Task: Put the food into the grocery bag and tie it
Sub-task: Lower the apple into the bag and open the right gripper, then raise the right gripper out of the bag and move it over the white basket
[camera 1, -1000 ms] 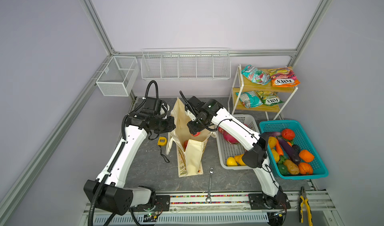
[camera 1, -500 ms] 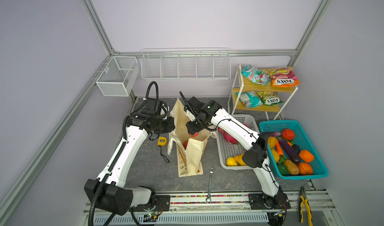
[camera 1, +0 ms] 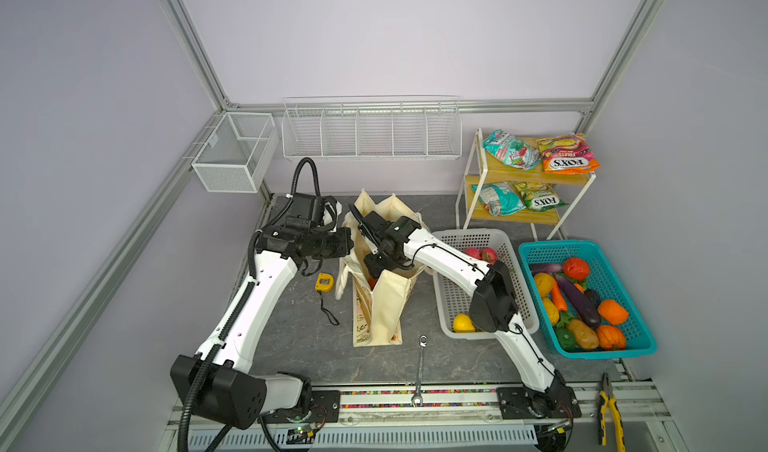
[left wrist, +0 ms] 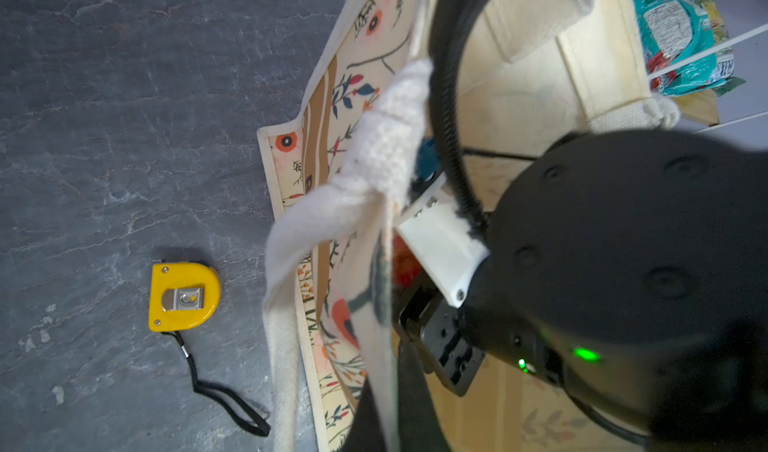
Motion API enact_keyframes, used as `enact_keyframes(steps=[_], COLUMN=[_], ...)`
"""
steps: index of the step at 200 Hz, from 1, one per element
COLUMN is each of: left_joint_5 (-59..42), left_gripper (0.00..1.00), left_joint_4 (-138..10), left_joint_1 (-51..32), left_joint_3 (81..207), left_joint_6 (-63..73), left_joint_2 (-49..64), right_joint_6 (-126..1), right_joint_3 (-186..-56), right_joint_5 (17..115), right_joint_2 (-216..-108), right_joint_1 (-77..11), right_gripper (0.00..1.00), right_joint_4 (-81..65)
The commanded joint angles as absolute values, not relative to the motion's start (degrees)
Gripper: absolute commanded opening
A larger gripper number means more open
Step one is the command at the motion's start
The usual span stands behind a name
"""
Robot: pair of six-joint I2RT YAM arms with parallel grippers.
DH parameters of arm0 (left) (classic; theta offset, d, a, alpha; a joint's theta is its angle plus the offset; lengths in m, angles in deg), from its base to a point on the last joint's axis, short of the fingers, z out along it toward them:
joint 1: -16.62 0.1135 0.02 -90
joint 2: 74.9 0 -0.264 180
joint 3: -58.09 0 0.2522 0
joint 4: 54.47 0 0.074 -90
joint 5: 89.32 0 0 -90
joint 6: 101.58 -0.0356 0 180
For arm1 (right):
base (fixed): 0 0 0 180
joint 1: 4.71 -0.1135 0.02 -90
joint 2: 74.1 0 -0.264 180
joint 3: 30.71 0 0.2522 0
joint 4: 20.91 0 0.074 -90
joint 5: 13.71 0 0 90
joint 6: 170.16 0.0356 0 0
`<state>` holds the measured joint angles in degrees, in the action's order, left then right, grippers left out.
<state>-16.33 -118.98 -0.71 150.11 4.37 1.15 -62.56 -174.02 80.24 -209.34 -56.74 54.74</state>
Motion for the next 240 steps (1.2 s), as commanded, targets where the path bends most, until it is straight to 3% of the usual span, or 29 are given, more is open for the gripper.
enact_keyframes(steps=[1,33,63,122,191,240], left_joint_5=[-17.5,-16.2,-15.6,-16.9,-17.3,-18.1], left_gripper=[0.00,0.00,0.00,0.00,0.00,0.00], left_joint_4=[-111.3,-110.8,-110.7,-110.3,-111.9,-111.4], left_joint_1=[-0.9,-0.9,-0.9,-0.8,-0.9,-0.9], left_joint_3=[147.6,144.8,143.7,141.1,138.5,137.5], left_joint_6=[4.7,4.0,3.8,2.7,2.4,3.2], left_joint_2=[-1.2,-2.9,-4.5,-6.6,-10.6,-9.8], right_joint_6=[-60.8,-59.1,-58.6,-60.8,-57.6,-53.1], right_joint_3=[-170.2,-164.7,-165.3,-170.3,-171.8,-156.9], right_joint_5=[82.5,84.0,84.1,95.9,104.2,109.4], right_joint_2=[-207.6,-206.0,-205.0,-196.1,-182.8,-165.2], right_joint_1=[-57.2,-57.2,-57.6,-60.8,-63.4,-63.7], right_gripper=[0.59,0.66,0.79,1.00,0.95,0.95], right_joint_4=[50.7,44.9,45.1,46.3,50.0,49.5])
